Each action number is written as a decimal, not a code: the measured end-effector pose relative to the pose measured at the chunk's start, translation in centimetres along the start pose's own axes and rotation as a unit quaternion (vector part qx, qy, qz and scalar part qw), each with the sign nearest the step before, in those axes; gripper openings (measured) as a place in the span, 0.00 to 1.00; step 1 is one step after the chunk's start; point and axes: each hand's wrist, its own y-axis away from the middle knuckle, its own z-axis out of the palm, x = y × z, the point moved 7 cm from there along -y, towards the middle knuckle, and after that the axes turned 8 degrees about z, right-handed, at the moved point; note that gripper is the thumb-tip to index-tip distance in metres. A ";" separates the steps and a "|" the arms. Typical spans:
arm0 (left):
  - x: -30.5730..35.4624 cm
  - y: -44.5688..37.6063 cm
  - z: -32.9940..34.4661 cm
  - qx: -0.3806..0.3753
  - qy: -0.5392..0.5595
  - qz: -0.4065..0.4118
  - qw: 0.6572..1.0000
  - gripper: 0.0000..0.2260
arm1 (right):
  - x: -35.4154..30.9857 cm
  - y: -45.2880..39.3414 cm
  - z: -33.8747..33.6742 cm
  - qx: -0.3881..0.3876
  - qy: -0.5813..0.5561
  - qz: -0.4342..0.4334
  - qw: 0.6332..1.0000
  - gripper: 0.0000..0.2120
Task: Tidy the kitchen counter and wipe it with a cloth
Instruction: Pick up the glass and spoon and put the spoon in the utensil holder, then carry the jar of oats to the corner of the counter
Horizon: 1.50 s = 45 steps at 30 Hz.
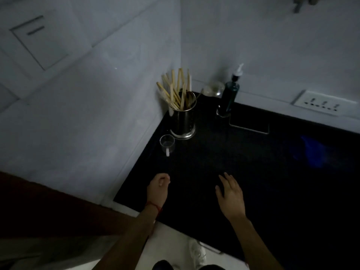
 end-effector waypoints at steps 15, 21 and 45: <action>0.4 14.8 9.9 -0.360 -0.085 0.098 0.924 0.11 | 18.6 26.2 -1.6 0.238 -0.128 0.299 0.915 0.17; -1.6 26.1 19.6 -0.530 -0.165 0.125 0.822 0.10 | 27.8 40.7 1.2 0.280 -0.202 0.493 0.799 0.17; -14.5 58.8 48.1 -0.607 -0.410 0.055 0.678 0.09 | 52.9 76.8 8.5 0.300 -0.432 0.713 0.464 0.18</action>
